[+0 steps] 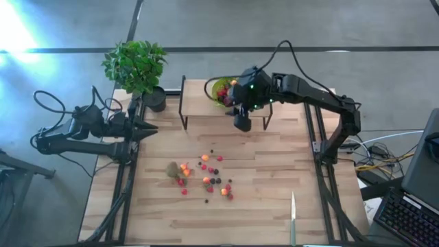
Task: Pick & Place Fruit
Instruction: Put the red strawberry into the green strainer bowl on the shelf
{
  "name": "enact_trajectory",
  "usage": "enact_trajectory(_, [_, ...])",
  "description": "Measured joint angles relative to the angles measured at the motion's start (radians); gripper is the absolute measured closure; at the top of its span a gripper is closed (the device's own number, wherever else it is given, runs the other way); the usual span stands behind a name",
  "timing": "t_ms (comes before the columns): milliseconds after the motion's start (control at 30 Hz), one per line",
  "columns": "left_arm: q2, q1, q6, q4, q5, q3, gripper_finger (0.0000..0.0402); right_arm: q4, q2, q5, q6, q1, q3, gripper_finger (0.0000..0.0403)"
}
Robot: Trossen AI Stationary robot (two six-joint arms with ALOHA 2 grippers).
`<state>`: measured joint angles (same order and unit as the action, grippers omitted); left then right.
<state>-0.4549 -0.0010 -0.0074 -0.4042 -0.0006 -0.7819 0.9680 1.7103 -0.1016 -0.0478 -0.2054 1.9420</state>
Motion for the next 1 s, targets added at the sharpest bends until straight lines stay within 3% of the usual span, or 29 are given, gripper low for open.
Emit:
enact_trajectory(267, [0.000,0.001,0.000,0.000,0.000,0.000,0.0339,0.032,0.000,-0.002,-0.011,0.123,-0.062,0.0274])
enact_trajectory(633, [0.000,0.001,0.000,0.000,0.000,0.000,0.0339,0.060,-0.002,-0.004,0.076,0.326,-0.282,0.0232])
enact_trajectory(1000, [0.000,0.001,0.000,0.000,0.000,0.000,0.0339,-0.295,-0.002,-0.004,0.140,0.499,-0.576,0.0213])
